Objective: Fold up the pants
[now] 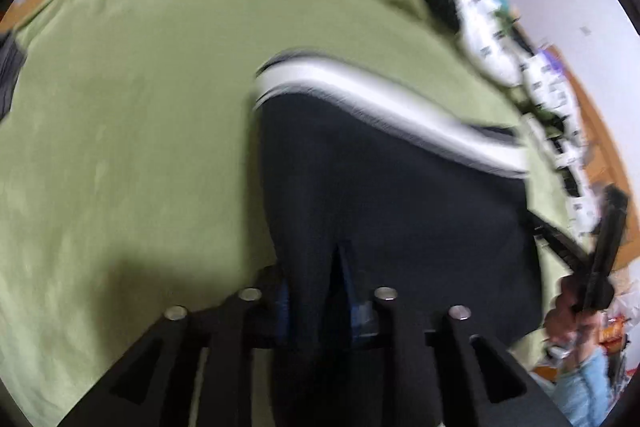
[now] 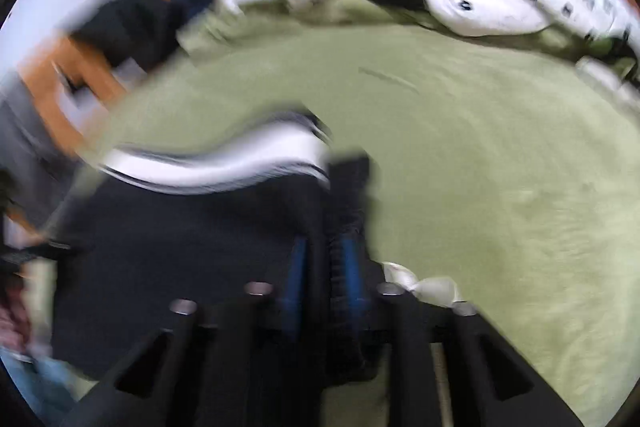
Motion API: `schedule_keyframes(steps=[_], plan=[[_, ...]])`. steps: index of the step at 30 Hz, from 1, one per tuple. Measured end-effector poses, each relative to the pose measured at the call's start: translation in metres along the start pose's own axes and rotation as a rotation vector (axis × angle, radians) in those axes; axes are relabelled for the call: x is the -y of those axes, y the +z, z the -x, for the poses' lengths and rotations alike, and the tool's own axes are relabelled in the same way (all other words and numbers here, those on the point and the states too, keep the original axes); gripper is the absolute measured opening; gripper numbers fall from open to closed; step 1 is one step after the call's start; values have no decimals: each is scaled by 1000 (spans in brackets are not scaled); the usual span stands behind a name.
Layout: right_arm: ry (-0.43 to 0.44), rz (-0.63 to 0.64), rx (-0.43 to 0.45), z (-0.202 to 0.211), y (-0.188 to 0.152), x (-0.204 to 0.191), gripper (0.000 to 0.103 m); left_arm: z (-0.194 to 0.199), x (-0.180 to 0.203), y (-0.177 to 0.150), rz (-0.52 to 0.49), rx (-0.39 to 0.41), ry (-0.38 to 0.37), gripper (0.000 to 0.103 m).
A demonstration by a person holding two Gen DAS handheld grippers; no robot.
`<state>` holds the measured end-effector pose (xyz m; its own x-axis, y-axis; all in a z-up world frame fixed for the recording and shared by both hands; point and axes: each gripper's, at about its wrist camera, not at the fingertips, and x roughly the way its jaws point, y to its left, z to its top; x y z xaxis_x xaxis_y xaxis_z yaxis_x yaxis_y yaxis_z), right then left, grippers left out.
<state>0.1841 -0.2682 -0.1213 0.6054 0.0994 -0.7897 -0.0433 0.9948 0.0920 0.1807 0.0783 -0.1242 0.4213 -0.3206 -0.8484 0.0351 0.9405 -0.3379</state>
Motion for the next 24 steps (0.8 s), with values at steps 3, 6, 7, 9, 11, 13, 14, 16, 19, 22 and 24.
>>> schedule_keyframes(steps=[3,6,7,9,11,13,14,16,19,22,24], plan=[[14,-4,2,14,1,4,34,3,-6,-11,-24,22,21,37],[-4,-3,80,38,12,2,34,20,-7,-9,-48,36,69,38],[17,7,108,44,16,-2,36,27,-8,-8,-46,44,89,38],[53,10,129,42,29,-8,45,42,-14,-4,-43,43,115,43],[46,17,113,26,39,-17,45,58,-18,2,-61,63,128,44],[8,32,57,1,46,-22,45,74,-18,4,-60,131,131,53],[-5,32,17,-14,47,-23,45,78,-21,5,-53,159,127,56],[-14,22,-6,-31,42,-24,45,77,-26,5,-27,195,122,56],[42,49,37,-9,49,-27,13,68,-27,10,-48,161,122,56],[136,-33,108,20,56,-11,14,65,-23,8,-77,181,139,56],[57,7,95,13,53,-11,14,61,-20,10,-84,184,113,56]])
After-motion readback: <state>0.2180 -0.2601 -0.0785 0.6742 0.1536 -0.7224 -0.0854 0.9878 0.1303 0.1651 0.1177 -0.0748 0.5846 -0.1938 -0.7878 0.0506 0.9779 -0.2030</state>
